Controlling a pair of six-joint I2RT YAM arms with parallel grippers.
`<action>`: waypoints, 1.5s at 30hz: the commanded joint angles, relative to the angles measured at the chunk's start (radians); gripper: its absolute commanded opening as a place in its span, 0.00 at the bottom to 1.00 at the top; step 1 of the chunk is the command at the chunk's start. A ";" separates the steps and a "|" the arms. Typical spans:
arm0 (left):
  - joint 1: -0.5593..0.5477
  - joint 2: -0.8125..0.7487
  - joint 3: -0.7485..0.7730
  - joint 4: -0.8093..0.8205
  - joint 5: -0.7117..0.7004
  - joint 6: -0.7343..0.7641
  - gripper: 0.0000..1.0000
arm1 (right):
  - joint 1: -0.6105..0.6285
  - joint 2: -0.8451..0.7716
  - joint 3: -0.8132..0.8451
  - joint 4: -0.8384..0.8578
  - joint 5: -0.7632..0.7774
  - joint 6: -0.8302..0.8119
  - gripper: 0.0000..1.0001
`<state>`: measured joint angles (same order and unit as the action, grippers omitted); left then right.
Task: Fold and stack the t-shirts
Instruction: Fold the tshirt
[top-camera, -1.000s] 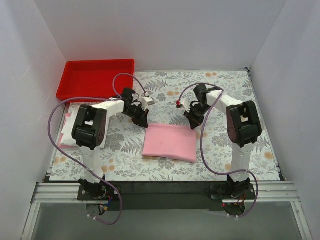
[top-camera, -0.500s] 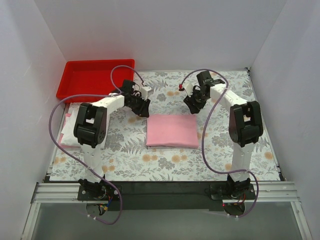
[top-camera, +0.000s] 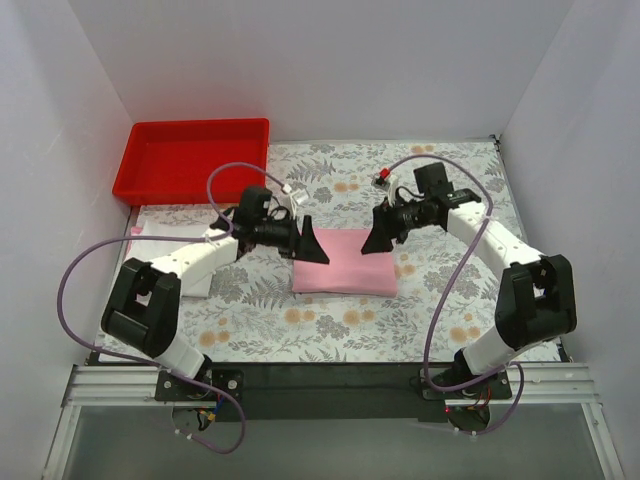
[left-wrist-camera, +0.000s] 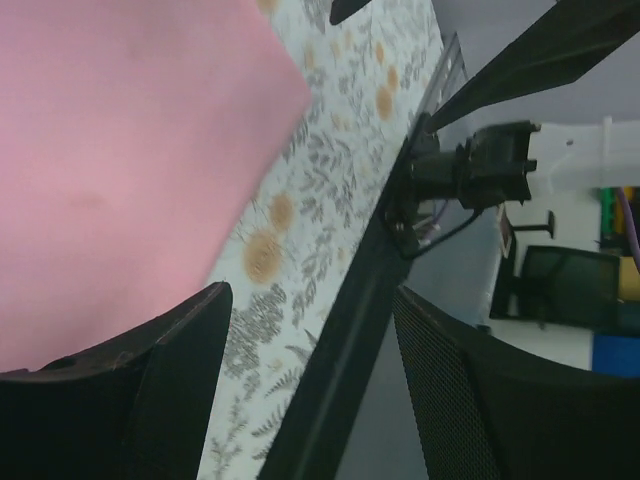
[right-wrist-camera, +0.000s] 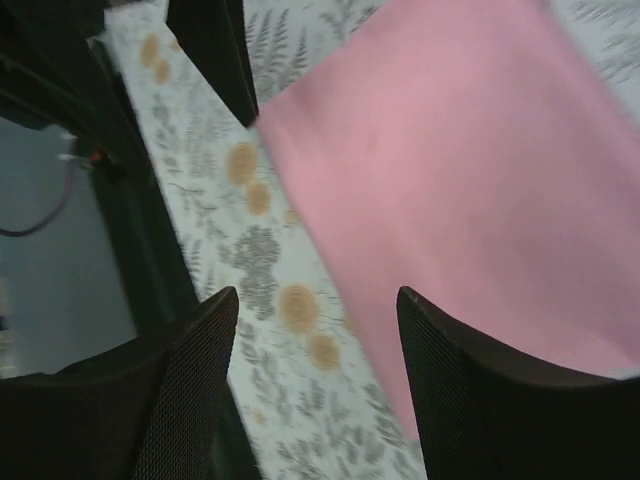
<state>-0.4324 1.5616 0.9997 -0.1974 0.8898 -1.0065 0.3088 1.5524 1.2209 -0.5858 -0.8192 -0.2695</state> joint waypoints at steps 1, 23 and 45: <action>-0.075 -0.035 -0.152 0.276 0.084 -0.318 0.65 | 0.029 0.003 -0.151 0.174 -0.244 0.301 0.72; 0.035 0.316 -0.342 0.418 0.129 -0.333 0.65 | -0.109 0.255 -0.480 0.377 -0.098 0.305 0.69; 0.139 0.394 0.138 0.355 -0.011 -0.241 0.44 | -0.119 0.405 0.068 0.306 -0.152 0.260 0.53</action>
<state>-0.3069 1.8900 1.0912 0.1432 0.9253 -1.2297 0.1963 1.8786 1.2739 -0.3061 -0.9844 -0.0437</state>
